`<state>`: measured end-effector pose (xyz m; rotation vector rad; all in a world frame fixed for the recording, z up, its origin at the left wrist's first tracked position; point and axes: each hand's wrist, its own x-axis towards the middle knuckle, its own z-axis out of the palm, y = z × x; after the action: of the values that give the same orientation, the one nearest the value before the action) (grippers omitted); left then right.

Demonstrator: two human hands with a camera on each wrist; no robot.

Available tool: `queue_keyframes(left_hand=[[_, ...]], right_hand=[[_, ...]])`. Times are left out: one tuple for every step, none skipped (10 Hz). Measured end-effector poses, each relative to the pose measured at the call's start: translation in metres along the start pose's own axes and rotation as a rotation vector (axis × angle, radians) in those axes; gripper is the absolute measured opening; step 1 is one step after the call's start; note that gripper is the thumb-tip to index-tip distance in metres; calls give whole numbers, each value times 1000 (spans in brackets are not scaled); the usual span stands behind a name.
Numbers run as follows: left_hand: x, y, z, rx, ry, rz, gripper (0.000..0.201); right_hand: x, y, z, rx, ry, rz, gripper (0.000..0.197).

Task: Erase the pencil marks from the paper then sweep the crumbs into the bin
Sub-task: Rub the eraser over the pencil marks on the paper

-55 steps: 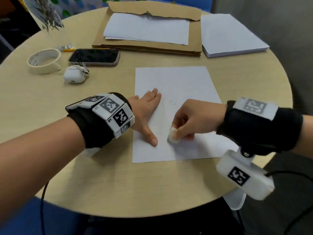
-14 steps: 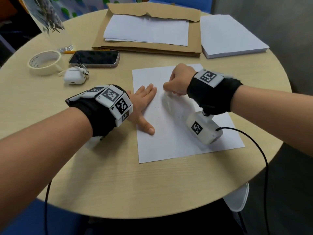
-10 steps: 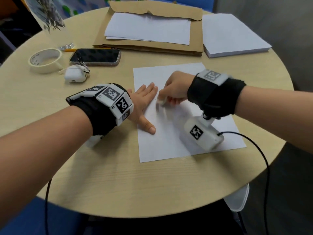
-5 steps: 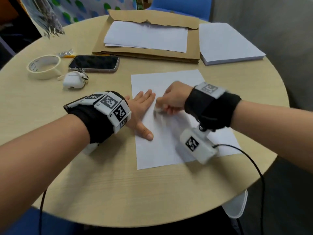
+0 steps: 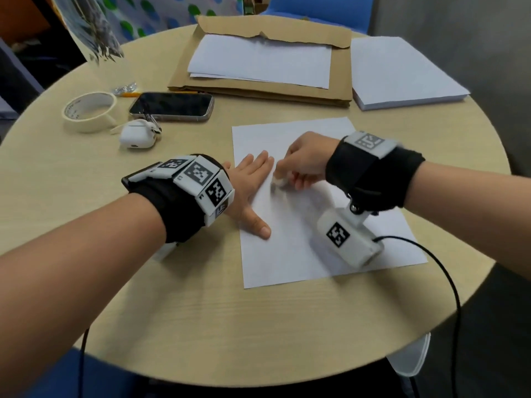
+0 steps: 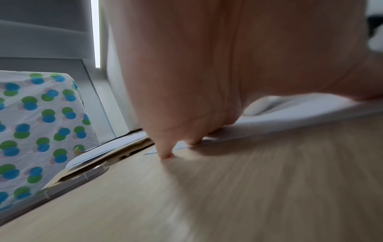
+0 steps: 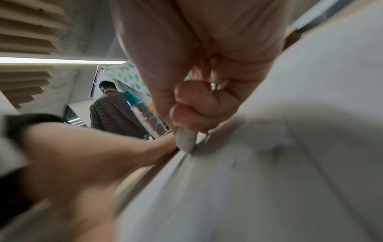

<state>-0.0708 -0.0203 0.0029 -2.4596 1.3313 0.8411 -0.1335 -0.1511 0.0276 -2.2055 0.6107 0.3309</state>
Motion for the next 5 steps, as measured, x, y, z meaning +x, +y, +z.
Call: queue_keyframes(left_hand=[[0, 1, 1, -5, 8, 4, 131], [2, 0, 1, 8, 9, 1, 132], [3, 0, 1, 23, -5, -4, 134], [2, -1, 0, 22, 0, 2, 133], [1, -1, 1, 5, 11, 7, 133]], right_hand=[[2, 0, 3, -20, 47, -48, 16], [-18, 7, 16, -136, -110, -103, 8], [-28, 6, 17, -184, -266, -85, 12], [-15, -2, 6, -147, -192, -36, 10], [-6, -7, 5, -112, -57, -53, 8]])
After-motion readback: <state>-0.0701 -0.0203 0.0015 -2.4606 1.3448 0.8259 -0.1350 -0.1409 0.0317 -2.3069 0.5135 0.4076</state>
